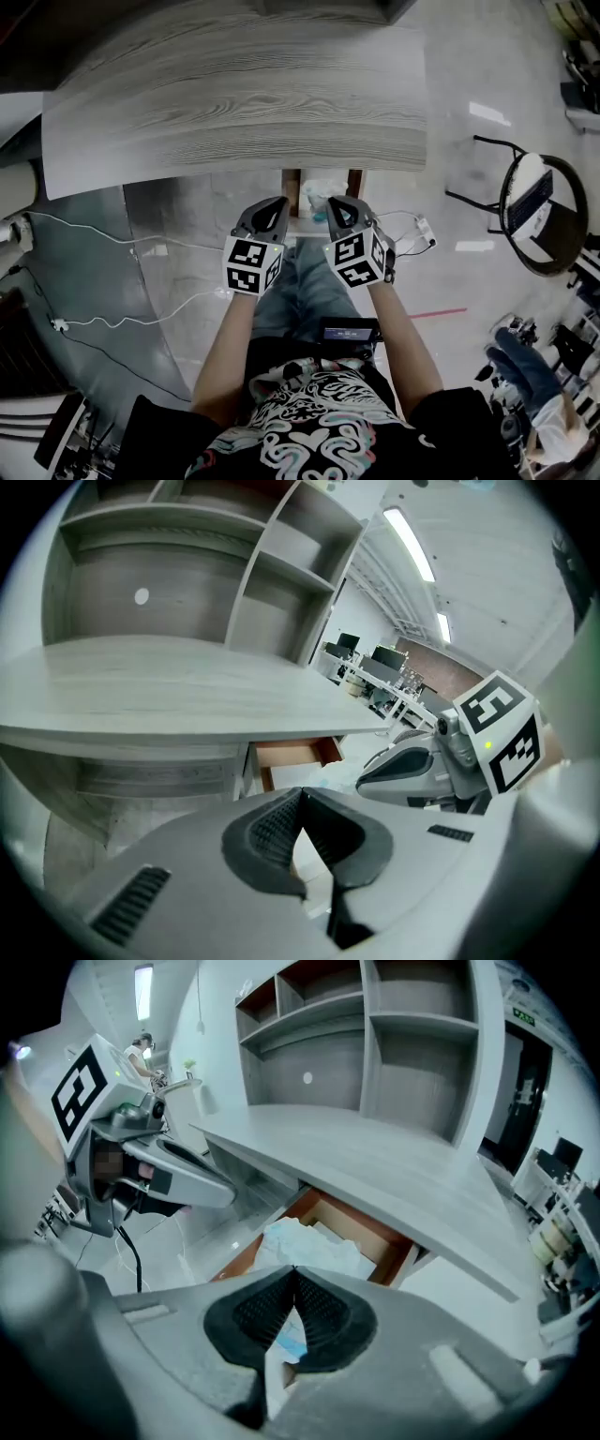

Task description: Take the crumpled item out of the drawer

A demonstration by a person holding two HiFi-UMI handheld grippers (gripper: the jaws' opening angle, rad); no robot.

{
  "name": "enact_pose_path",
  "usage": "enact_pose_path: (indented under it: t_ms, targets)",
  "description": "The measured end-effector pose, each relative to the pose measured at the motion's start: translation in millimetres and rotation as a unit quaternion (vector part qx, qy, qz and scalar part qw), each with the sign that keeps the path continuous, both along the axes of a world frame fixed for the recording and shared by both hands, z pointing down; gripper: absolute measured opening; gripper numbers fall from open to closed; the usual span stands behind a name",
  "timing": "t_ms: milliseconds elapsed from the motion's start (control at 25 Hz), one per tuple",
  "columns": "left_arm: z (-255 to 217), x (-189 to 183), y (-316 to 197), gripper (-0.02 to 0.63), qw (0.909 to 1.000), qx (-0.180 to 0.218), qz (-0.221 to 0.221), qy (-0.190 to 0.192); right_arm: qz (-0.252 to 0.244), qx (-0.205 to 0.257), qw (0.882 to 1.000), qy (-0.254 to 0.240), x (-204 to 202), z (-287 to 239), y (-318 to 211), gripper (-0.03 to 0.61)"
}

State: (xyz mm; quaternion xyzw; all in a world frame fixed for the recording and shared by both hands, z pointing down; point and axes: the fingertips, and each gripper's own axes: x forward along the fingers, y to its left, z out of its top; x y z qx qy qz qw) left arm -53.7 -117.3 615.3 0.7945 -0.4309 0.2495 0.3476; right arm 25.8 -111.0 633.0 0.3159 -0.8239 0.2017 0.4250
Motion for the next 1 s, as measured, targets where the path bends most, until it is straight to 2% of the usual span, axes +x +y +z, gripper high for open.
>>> enact_pose_path:
  t_ms: [560,1000]
  targets:
    - [-94,-5,-18,0.005,0.9959,0.080,-0.011,0.042,0.048,0.085,0.995,-0.012,15,-98,-9,0.008]
    - [-157,-8,-12,0.005,0.9880,0.142,-0.010,0.062,0.076,0.149,0.986,-0.014,24,-160,1,0.008]
